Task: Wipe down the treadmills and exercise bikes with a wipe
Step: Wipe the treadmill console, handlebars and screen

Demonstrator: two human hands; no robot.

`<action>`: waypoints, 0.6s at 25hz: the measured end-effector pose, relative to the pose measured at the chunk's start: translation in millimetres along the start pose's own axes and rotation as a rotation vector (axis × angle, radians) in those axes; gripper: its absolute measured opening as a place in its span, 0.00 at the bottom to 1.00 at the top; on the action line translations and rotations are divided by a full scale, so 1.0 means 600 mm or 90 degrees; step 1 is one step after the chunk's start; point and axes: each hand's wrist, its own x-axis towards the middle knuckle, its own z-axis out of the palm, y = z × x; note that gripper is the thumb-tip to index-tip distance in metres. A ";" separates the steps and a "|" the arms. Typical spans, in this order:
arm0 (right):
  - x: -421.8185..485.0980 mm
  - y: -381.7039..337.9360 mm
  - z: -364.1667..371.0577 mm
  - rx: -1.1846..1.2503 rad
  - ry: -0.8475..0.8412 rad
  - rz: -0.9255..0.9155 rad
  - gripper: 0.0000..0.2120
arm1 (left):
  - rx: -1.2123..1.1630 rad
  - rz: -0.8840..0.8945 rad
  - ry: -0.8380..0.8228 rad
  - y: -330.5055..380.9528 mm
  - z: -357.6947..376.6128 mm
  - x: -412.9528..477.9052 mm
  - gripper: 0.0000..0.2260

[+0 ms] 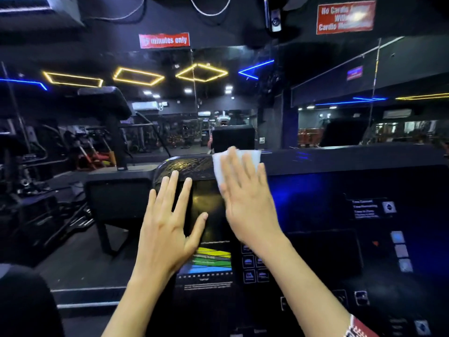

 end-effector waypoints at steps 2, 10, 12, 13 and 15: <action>-0.027 -0.022 0.001 0.011 -0.023 -0.093 0.24 | -0.004 0.012 0.013 -0.018 -0.003 -0.006 0.29; 0.030 -0.086 0.024 0.006 -0.025 0.026 0.26 | -0.036 0.028 0.016 -0.069 -0.016 -0.032 0.28; 0.014 -0.096 0.031 0.032 -0.042 -0.129 0.25 | -0.051 0.033 0.008 -0.079 -0.017 -0.041 0.27; 0.002 -0.088 0.026 0.029 -0.053 -0.170 0.24 | -0.057 0.034 0.003 -0.083 -0.018 -0.047 0.27; 0.000 -0.065 0.017 0.002 -0.037 -0.125 0.24 | -0.063 0.037 0.000 -0.089 -0.020 -0.054 0.26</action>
